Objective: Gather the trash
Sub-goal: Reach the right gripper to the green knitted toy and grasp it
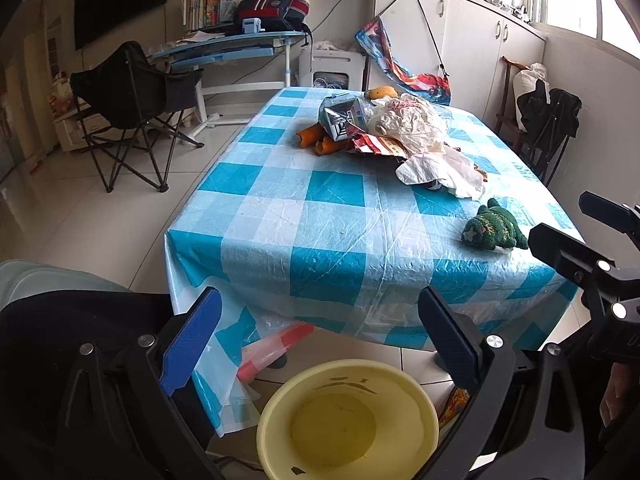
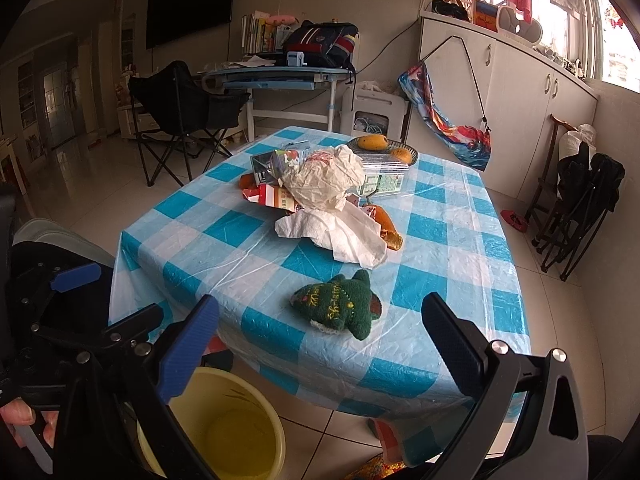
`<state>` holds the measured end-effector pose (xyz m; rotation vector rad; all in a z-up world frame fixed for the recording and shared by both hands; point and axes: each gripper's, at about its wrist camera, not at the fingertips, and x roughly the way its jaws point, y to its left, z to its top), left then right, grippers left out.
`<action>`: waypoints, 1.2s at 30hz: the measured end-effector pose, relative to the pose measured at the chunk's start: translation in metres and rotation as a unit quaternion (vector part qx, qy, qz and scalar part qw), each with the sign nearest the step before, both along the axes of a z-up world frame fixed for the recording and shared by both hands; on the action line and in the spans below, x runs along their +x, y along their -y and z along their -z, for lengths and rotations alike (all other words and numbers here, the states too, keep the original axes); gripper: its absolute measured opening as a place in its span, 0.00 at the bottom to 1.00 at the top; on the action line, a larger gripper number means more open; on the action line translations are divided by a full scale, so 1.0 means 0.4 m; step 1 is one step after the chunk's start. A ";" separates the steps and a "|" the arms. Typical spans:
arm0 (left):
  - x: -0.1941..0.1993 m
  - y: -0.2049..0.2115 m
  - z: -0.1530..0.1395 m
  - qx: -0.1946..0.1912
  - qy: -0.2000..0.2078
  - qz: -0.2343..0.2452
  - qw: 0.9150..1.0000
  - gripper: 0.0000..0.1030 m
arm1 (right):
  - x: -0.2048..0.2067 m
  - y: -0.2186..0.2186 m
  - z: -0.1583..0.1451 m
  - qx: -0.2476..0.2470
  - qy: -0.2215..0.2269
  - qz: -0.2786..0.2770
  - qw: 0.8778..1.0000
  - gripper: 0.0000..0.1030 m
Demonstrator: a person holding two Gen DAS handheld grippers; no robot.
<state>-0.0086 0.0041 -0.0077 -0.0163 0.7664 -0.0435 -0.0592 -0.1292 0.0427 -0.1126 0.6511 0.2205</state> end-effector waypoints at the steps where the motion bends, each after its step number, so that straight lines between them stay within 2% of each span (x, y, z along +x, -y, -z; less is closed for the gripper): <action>1: 0.001 -0.001 0.002 -0.001 -0.002 0.000 1.000 0.92 | 0.001 0.000 0.003 0.000 -0.002 0.001 1.000 0.95; 13: 0.006 -0.021 0.006 -0.024 -0.005 -0.011 1.000 0.93 | 0.018 0.029 0.023 0.026 -0.030 0.021 0.999 0.95; 24: 0.007 -0.021 0.006 -0.027 -0.004 -0.013 1.000 0.93 | 0.025 0.027 0.032 0.020 -0.038 0.025 0.999 0.95; 32: 0.002 -0.025 -0.006 -0.029 0.009 -0.016 0.999 0.93 | 0.034 0.033 0.029 0.025 -0.035 0.030 0.999 0.95; 36: -0.008 -0.029 -0.023 -0.032 0.028 -0.021 0.999 0.93 | 0.036 0.035 0.022 0.032 -0.034 0.029 0.999 0.95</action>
